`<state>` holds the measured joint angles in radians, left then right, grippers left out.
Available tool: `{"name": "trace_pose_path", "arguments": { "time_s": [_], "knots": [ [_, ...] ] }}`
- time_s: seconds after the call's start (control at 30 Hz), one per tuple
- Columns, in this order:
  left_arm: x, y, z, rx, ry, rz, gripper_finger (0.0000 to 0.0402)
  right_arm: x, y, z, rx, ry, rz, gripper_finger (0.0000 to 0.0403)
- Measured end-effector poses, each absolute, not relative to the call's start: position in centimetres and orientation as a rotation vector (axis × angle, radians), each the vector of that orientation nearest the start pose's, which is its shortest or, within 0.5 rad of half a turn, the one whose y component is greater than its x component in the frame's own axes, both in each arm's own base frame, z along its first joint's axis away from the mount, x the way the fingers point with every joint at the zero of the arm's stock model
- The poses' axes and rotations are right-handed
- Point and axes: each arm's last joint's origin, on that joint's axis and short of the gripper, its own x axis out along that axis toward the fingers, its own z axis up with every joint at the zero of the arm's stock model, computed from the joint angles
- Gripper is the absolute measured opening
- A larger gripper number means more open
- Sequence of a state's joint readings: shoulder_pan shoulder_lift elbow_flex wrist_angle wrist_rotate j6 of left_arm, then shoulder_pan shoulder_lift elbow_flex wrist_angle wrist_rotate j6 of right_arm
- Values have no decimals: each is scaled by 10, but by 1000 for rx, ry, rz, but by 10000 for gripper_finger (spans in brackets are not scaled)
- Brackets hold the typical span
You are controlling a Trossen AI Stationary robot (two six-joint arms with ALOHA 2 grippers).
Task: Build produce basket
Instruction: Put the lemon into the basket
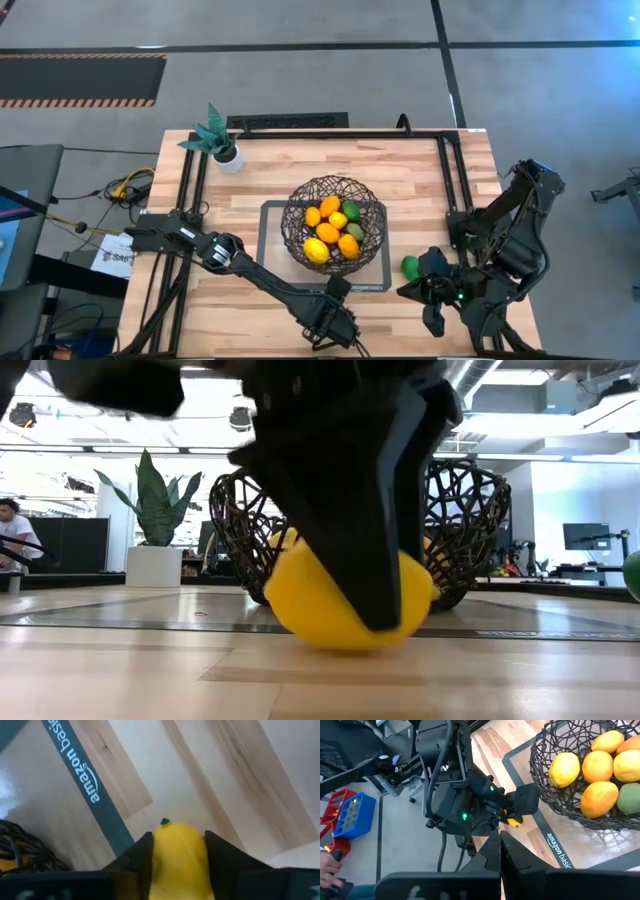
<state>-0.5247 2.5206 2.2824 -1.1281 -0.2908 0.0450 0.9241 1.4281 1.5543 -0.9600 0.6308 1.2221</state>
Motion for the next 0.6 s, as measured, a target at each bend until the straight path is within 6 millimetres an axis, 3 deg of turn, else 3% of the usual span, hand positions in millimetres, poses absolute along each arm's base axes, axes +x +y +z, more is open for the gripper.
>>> {"name": "trace_pose_path", "arguments": {
  "time_s": [0.33,0.43,0.6],
  "knots": [
    [436,-246,196,405,1288,-216,105,181,213,388,591,650,-113,11],
    [429,-245,230,254,1235,-222,105,180,213,387,587,654,-110,11],
    [413,-234,312,100,979,-161,105,180,214,387,574,656,-103,11]
  ]
}}
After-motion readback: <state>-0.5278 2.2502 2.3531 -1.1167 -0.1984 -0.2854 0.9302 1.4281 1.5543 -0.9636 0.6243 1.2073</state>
